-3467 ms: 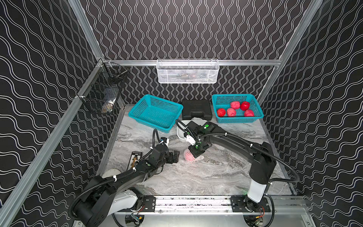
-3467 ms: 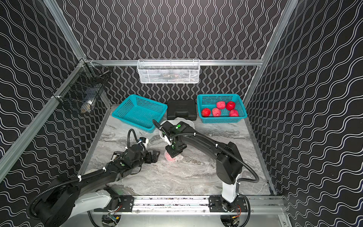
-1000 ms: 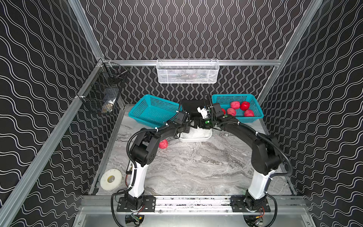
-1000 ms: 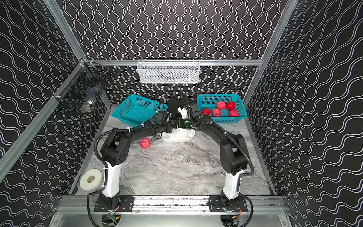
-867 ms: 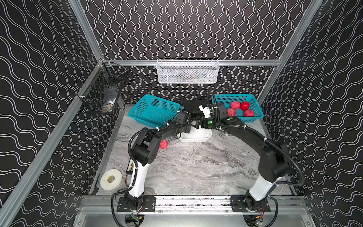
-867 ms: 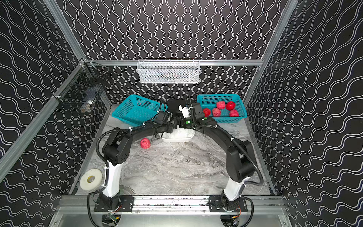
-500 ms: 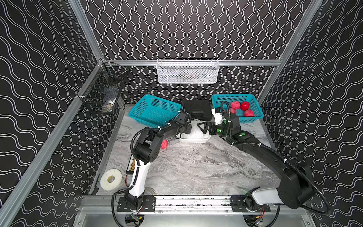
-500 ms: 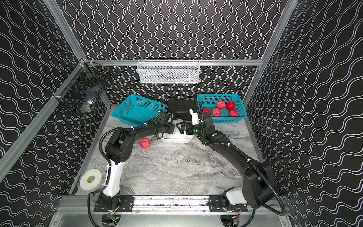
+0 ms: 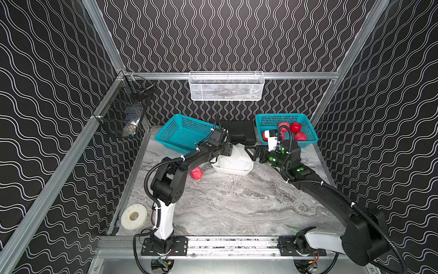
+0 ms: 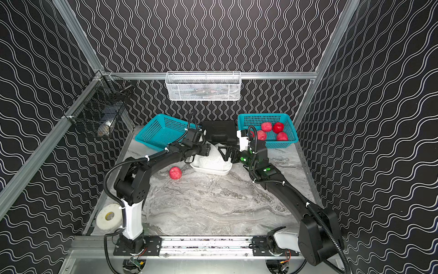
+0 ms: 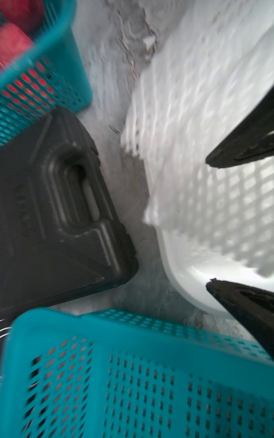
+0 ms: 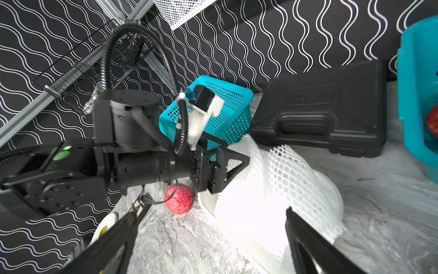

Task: Remove foam nets from apples
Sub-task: Place the foam net into the storage box, then pick up the apple from the center of the board.

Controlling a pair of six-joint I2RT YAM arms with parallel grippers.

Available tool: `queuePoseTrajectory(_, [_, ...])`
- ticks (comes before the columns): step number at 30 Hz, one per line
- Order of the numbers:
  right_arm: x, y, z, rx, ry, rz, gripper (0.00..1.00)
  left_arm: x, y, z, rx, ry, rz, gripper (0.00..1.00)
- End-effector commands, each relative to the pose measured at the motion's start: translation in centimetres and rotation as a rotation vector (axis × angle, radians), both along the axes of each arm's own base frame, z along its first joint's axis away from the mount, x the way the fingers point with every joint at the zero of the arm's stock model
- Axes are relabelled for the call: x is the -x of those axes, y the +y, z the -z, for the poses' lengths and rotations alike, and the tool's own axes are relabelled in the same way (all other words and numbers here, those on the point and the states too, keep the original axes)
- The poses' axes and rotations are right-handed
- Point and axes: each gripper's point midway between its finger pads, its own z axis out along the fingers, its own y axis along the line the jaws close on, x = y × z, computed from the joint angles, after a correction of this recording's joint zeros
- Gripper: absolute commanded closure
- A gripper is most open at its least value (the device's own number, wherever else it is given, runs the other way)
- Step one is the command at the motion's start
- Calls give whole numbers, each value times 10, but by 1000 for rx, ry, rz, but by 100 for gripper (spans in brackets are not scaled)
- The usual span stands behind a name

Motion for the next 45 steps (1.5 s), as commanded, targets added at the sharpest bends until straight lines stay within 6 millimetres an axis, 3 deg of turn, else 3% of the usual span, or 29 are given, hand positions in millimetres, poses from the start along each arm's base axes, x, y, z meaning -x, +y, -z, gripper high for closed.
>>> queuePoseTrajectory(1, [1, 1, -10, 14, -64, -20, 2, 7, 2, -24, 22, -41, 14, 20])
queuePoseTrajectory(7, [3, 15, -2, 18, -32, -95, 8, 34, 22, -52, 49, -79, -38, 21])
queuePoseTrajectory(10, [7, 38, 16, 55, -1, -171, 15, 66, 44, -80, 124, -169, -100, 19])
queuePoseTrajectory(12, [17, 62, 28, 92, 9, -232, 16, 94, 60, -87, 157, -189, -135, 17])
queuePoseTrajectory(16, [27, 110, 51, 174, -6, -291, 16, 150, 96, -73, 129, -110, -206, 9])
queuePoseTrajectory(20, [30, 160, 79, 198, 49, -370, 16, 211, 119, -42, 184, -29, -237, 6])
queuePoseTrajectory(25, [30, 214, 112, 245, 61, -412, 13, 258, 133, -10, 279, 1, -262, 1])
queuePoseTrajectory(29, [25, 240, 145, 284, 82, -420, 11, 276, 141, 1, 313, 8, -281, 1])
queuePoseTrajectory(33, [19, 252, 175, 317, 113, -400, 9, 282, 143, 5, 299, 26, -275, 1])
queuePoseTrajectory(39, [14, 264, 193, 367, 87, -391, 4, 283, 136, 11, 334, 37, -255, 1])
queuePoseTrajectory(45, [3, 273, 210, 393, 64, -356, 0, 280, 137, 4, 319, 4, -246, 1])
